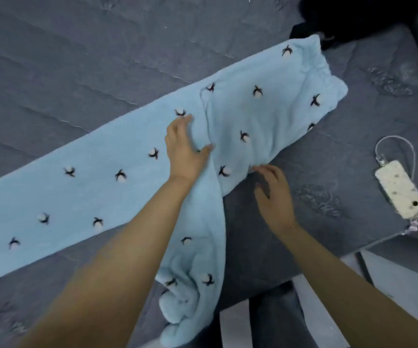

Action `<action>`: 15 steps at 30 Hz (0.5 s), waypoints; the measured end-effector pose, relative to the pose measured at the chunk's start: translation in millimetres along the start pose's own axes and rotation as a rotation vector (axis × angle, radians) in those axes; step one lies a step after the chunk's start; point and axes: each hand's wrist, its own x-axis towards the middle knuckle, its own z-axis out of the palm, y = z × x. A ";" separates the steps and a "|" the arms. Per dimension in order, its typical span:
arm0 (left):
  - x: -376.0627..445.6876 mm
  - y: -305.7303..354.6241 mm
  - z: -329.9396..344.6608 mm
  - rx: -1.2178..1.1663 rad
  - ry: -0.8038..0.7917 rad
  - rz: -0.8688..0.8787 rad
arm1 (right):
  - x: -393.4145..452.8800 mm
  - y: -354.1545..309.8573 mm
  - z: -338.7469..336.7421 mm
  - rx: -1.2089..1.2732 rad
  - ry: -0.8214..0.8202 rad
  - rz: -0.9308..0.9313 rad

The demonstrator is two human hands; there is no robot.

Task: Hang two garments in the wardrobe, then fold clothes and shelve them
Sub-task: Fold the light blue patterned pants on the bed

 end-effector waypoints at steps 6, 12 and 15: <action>-186.2 -69.1 -57.7 0.125 -0.329 0.067 | -86.8 -13.1 71.9 0.432 -0.163 0.535; -316.2 -137.1 -55.7 0.438 -0.682 -0.173 | -141.5 -11.6 111.8 0.646 -0.267 0.670; -319.8 -141.0 -43.9 0.340 -0.497 -0.190 | -149.2 -10.0 118.7 0.637 -0.261 0.655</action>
